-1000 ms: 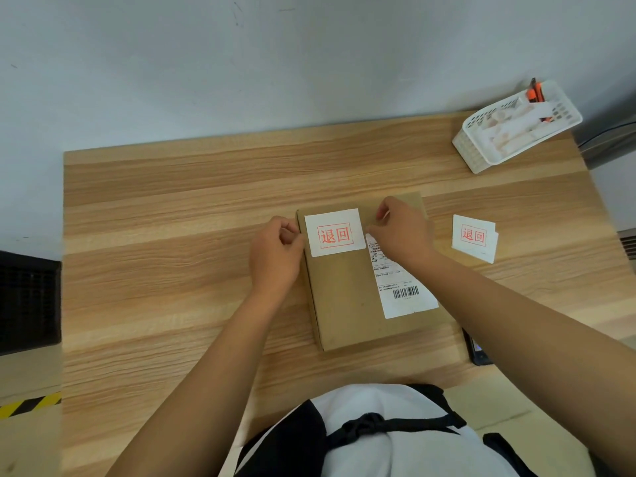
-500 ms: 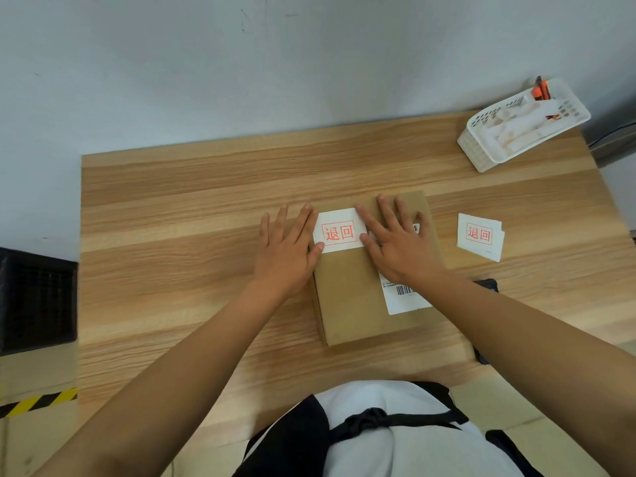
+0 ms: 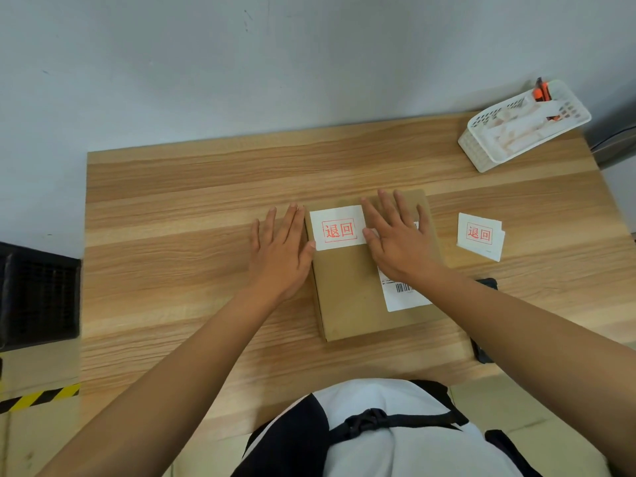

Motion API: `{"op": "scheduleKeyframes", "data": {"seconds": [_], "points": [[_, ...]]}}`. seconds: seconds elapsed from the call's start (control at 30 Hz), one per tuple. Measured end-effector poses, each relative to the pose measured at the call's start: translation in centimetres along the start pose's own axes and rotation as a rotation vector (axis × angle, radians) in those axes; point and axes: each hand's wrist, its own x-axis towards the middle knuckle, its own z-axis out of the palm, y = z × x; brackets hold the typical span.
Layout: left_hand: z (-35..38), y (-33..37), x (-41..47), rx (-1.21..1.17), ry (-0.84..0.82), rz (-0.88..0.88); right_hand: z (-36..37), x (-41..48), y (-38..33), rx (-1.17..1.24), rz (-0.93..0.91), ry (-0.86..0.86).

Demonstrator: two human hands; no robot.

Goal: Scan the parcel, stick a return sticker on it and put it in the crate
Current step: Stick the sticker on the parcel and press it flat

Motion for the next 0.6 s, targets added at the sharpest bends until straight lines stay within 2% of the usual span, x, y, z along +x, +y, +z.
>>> {"op": "scheduleKeyframes", "data": {"seconds": [0.27, 0.6], "points": [[1.2, 1.2, 1.0, 0.039, -0.06, 0.053, 2.2, 0.7, -0.1, 0.05, 0.019, -0.032], [1.9, 1.2, 0.9, 0.084, -0.033, 0.04, 2.9, 0.9, 0.2, 0.078, 0.013, 0.011]]}}
